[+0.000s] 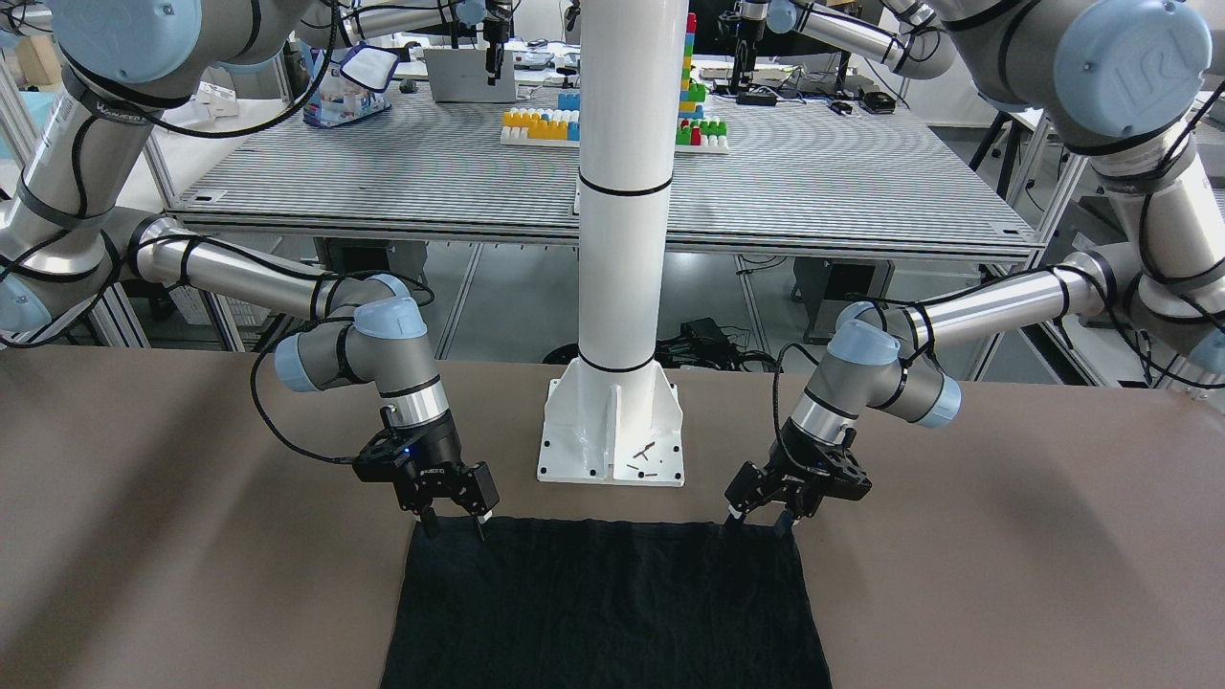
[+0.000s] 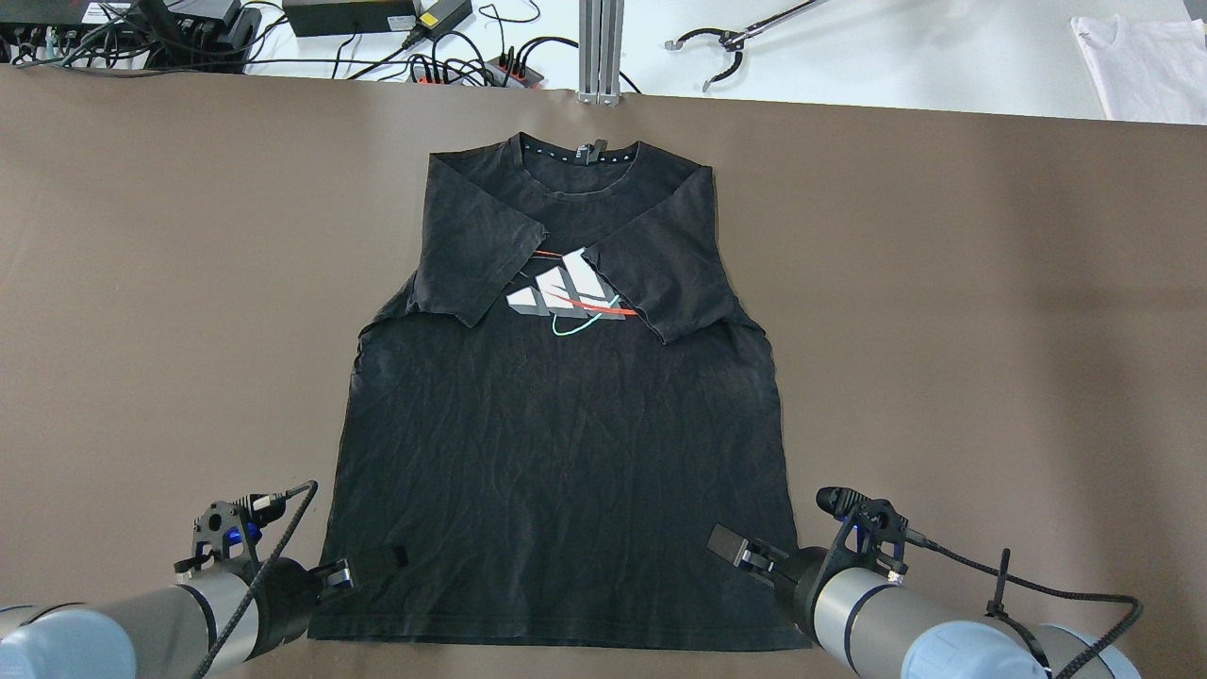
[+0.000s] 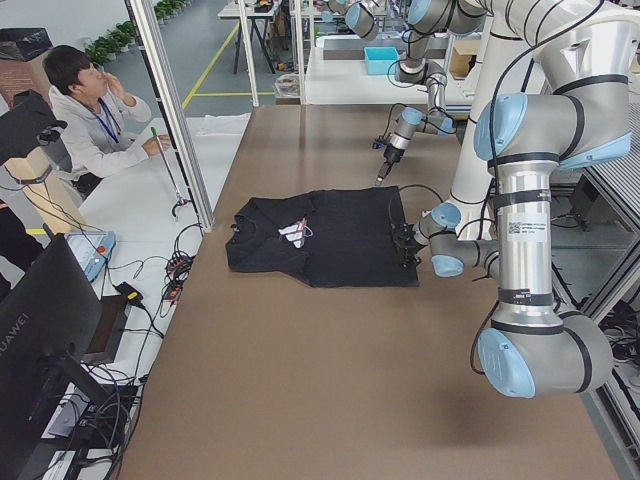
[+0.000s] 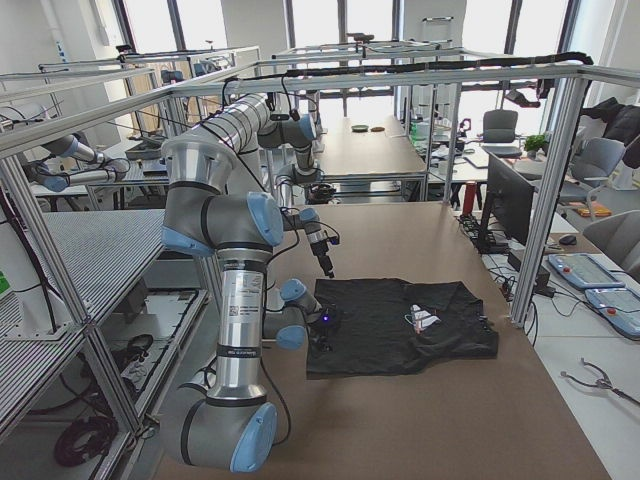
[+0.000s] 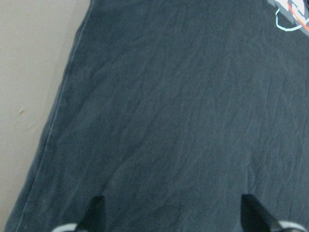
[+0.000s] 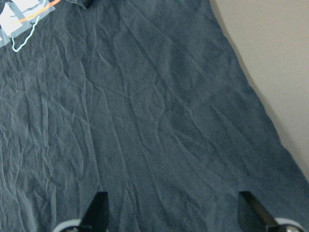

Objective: Fold clothes
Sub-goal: 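Grasp the two hem corners with the left and right grippers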

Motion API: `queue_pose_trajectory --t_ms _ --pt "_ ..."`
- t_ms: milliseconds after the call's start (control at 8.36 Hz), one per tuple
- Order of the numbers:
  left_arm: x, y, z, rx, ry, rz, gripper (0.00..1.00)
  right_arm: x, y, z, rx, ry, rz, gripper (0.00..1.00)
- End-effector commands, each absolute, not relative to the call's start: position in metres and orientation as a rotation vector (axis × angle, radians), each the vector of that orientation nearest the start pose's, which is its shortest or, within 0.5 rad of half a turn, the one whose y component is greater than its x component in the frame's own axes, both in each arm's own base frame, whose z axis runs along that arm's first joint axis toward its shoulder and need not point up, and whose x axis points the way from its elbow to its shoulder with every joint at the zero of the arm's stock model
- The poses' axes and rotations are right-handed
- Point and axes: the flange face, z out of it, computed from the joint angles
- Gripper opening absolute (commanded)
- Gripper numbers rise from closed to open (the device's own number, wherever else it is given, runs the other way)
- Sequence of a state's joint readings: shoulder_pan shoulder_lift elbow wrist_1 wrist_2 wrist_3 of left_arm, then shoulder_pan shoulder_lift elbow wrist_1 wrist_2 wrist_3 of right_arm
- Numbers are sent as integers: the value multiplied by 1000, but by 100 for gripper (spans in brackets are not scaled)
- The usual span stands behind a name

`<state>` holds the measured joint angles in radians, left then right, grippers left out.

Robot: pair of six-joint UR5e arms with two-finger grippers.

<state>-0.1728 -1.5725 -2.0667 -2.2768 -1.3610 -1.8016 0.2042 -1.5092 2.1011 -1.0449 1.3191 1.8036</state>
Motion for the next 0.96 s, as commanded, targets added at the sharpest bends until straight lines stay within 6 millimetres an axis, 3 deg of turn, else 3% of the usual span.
queue_pose_trajectory --t_ms 0,359,598,718,837 --pt "434 -207 378 149 1138 -419 100 -441 -227 344 206 -1098 506 95" --pt "423 -198 406 171 1070 -351 100 -435 -212 376 204 -1029 459 94" --pt "427 -192 413 177 1054 -332 95 -436 -211 374 204 -1033 459 94" --pt "428 -192 414 191 1050 -328 68 -436 -211 374 203 -1032 458 94" --pt "428 -192 414 194 1051 -324 62 -436 -211 373 204 -1035 459 94"
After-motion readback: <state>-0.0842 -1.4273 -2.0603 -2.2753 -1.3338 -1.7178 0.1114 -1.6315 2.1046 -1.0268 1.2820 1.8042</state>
